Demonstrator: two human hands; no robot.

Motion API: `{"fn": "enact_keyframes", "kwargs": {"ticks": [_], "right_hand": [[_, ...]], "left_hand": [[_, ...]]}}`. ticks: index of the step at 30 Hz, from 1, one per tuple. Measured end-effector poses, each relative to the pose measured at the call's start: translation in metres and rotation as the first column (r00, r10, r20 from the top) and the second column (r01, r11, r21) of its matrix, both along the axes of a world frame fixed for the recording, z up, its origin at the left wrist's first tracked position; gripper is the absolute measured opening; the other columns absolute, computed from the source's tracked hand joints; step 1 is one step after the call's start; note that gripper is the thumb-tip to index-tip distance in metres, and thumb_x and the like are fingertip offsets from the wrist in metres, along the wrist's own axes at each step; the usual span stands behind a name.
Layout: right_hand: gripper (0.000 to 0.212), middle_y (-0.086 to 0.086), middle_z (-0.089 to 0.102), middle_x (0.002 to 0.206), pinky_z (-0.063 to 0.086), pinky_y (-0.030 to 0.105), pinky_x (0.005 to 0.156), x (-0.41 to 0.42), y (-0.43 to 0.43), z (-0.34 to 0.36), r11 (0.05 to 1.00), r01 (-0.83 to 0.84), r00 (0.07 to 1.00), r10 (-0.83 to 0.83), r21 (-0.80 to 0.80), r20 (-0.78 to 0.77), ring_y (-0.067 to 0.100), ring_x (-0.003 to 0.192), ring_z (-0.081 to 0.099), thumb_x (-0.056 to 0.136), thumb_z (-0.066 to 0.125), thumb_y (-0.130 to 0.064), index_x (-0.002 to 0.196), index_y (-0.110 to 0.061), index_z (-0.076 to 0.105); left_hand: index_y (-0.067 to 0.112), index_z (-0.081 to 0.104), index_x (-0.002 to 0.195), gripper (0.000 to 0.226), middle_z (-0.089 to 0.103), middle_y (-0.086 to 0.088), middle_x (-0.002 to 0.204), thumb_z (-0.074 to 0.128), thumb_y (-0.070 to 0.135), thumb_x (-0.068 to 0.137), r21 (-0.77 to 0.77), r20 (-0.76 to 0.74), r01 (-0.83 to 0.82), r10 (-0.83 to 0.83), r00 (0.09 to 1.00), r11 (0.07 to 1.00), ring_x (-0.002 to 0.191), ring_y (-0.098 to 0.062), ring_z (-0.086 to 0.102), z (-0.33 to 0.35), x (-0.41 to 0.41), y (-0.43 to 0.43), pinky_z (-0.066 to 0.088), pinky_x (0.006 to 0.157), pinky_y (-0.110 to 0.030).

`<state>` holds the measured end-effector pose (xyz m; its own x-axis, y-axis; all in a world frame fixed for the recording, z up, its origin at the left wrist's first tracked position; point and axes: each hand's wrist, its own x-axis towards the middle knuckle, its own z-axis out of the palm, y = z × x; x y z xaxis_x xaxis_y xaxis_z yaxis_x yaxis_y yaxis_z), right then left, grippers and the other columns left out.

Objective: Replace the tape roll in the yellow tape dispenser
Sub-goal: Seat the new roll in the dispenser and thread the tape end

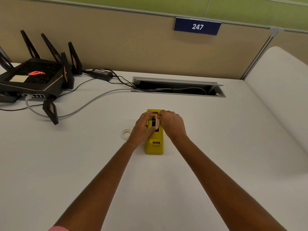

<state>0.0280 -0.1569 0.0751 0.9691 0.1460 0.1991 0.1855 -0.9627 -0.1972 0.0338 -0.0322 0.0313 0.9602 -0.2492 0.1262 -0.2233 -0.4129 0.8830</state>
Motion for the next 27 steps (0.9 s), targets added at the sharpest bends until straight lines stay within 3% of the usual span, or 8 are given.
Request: {"fn": "enact_keyframes", "kwargs": {"ticks": [4, 8, 15, 27], "right_hand": [[0.022, 0.017, 0.066, 0.1, 0.044, 0.029, 0.068, 0.0075, 0.0024, 0.0077, 0.999, -0.025, 0.999, 0.024, -0.044, -0.029, 0.03, 0.085, 0.062, 0.093, 0.047, -0.018, 0.104, -0.001, 0.055], [0.02, 0.017, 0.066, 0.1, 0.045, 0.031, 0.07, 0.0089, 0.0018, 0.0075, 1.0, 0.001, 0.999, -0.001, -0.016, -0.041, 0.029, 0.085, 0.062, 0.094, 0.044, -0.016, 0.103, -0.002, 0.056], [0.021, 0.016, 0.066, 0.104, 0.049, 0.033, 0.075, 0.0056, 0.0019, 0.0056, 1.0, -0.002, 0.998, 0.003, 0.014, -0.055, 0.029, 0.09, 0.061, 0.093, 0.046, -0.017, 0.106, -0.003, 0.055], [0.023, 0.017, 0.065, 0.105, 0.048, 0.033, 0.077, 0.0055, 0.0036, 0.0082, 1.0, -0.003, 0.998, 0.004, 0.012, -0.07, 0.029, 0.091, 0.06, 0.092, 0.048, -0.018, 0.107, -0.002, 0.054]], "left_hand": [[0.011, 0.04, 0.127, 0.052, 0.037, -0.012, 0.141, 0.063, 0.015, 0.08, 0.016, -0.045, -0.022, 0.023, 0.999, 1.0, 0.128, -0.028, 0.037, -0.0014, 0.0017, -0.0001, 0.039, 0.104, -0.051], [0.014, 0.046, 0.12, 0.04, 0.04, -0.011, 0.138, 0.061, 0.015, 0.082, -0.032, -0.049, -0.024, 0.023, 0.999, 0.999, 0.127, -0.028, 0.038, 0.0022, 0.0018, -0.0011, 0.038, 0.104, -0.051], [0.007, 0.049, 0.121, 0.037, 0.037, -0.011, 0.141, 0.056, 0.019, 0.086, -0.004, -0.026, -0.05, 0.05, 0.998, 0.999, 0.128, -0.025, 0.036, 0.0037, 0.0034, -0.0047, 0.034, 0.104, -0.039], [0.009, 0.046, 0.124, 0.042, 0.033, -0.011, 0.143, 0.057, 0.017, 0.085, -0.016, -0.075, -0.024, 0.023, 0.997, 1.0, 0.131, -0.026, 0.032, 0.0038, 0.0039, -0.0019, 0.035, 0.106, -0.046]]}}
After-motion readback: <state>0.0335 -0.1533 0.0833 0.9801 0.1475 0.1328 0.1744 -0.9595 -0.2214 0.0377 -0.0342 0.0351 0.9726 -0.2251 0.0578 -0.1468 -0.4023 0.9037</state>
